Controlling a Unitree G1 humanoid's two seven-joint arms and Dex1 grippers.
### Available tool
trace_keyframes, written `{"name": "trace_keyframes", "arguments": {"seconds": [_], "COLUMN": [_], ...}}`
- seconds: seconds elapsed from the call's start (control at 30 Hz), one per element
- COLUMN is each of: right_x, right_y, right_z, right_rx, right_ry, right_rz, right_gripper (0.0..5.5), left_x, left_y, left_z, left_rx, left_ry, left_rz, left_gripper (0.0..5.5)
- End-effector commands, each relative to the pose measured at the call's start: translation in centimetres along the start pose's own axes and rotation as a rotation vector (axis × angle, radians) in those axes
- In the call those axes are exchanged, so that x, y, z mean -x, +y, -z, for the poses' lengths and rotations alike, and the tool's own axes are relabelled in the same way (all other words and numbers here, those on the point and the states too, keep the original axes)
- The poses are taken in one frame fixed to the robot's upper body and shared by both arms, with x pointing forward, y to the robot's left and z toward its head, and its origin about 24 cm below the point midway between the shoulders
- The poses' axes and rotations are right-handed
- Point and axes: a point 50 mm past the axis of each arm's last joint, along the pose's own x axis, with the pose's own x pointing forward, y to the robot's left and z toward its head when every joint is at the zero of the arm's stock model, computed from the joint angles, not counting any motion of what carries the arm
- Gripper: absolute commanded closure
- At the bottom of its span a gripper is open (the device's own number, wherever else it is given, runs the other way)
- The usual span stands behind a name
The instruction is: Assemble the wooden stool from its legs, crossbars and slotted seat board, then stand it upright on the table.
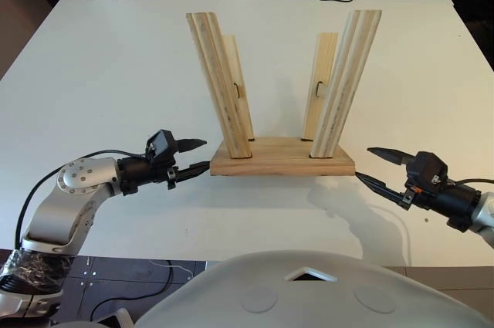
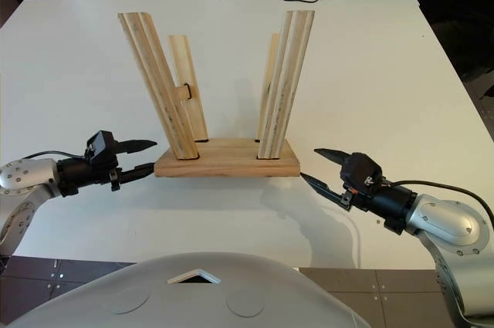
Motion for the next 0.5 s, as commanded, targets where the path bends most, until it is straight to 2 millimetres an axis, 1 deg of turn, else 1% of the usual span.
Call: {"name": "trace_keyframes", "arguments": {"seconds": [0.03,0.13,0.23,0.3,0.33,0.4,0.47,0.5], "right_x": [-0.4,0.0,0.0,0.1,0.0,0.1,0.3,0.3], "right_y": [1.1,1.3,1.5,1.1,0.5,-0.8,-1.2,-1.2], "right_z": [-2.6,-2.9,-3.3,-3.2,-2.9,-1.2,0.4,0.9], "right_rx": [0.032,0.028,0.021,-0.007,-0.020,-0.020,-0.026,-0.036], "right_ry": [-0.141,-0.152,-0.163,-0.169,-0.160,-0.085,-0.016,-0.003], "right_rz": [-0.137,-0.152,-0.177,-0.167,-0.140,-0.102,-0.115,-0.131], "right_gripper": [2.69,2.69,2.69,2.69,2.69,2.69,2.69,2.69], "left_x": [-0.2,0.1,0.4,0.6,0.6,0.7,0.7,0.7], "left_y": [-1.1,-0.8,-1.0,-0.9,-0.9,-0.9,-0.7,-0.5], "left_z": [-2.7,-3.4,-3.2,-2.8,-2.5,-1.7,-0.6,-0.1], "left_rx": [0.023,0.016,0.006,-0.002,-0.009,-0.032,-0.052,-0.064], "left_ry": [-0.143,-0.149,-0.122,-0.099,-0.084,-0.035,0.017,0.043], "left_rz": [0.162,0.172,0.199,0.202,0.200,0.207,0.205,0.200], "left_gripper": [2.75,2.75,2.75,2.75,2.75,2.75,2.75,2.75]}}
